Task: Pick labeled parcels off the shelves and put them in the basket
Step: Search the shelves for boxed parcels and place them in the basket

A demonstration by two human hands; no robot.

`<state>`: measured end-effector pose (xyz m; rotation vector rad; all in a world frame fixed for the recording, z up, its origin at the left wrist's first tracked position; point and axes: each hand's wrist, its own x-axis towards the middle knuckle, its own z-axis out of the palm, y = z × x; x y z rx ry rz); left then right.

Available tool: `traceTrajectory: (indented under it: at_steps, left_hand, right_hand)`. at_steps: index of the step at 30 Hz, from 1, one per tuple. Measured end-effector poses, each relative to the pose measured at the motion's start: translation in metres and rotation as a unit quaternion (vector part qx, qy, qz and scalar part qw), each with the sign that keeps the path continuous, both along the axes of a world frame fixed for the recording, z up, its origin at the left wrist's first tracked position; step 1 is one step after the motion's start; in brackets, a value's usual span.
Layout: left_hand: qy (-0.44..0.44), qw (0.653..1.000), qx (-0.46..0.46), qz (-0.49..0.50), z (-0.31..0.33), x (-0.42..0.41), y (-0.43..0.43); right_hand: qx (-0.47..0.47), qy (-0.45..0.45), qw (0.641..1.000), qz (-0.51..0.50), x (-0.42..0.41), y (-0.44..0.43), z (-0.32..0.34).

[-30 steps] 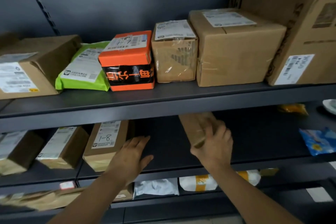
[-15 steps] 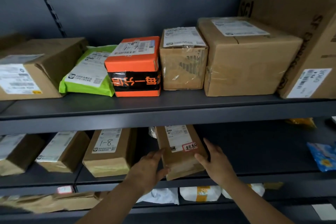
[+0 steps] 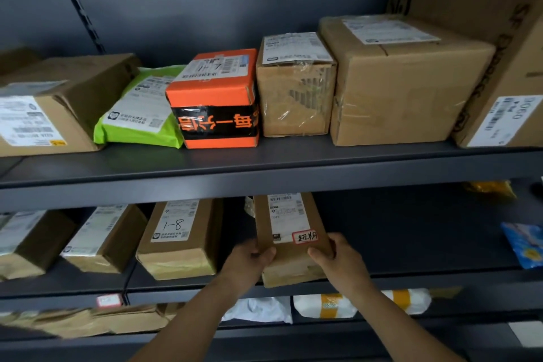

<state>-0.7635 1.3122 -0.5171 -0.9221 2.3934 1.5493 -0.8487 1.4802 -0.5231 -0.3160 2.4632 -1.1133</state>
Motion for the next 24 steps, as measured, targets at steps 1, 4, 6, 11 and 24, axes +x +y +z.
traceTrajectory:
  at_steps: [1, 4, 6, 11, 24]
  left_hand:
    - [-0.005, 1.000, 0.021, -0.008, -0.002, 0.002, 0.003]
    - [-0.031, 0.997, 0.072, 0.024, -0.013, 0.011, 0.008]
    - [-0.041, 0.985, 0.155, 0.060, -0.014, 0.016, 0.013]
    - [-0.032, 0.965, 0.256, 0.040, -0.021, 0.028, 0.011]
    - [0.005, 0.961, 0.230, -0.152, 0.014, 0.070, -0.023]
  right_hand:
    - [0.030, 0.005, 1.000, 0.001, 0.002, 0.001, 0.000]
    - [0.102, 0.003, 0.995, 0.010, 0.009, 0.005, 0.000]
    - [0.101, -0.015, 0.995, 0.012, 0.014, 0.008, -0.002]
    - [0.057, -0.058, 0.997, -0.006, 0.035, 0.017, -0.002]
    - [-0.182, -0.148, 0.942, -0.241, 0.159, 0.012, 0.029]
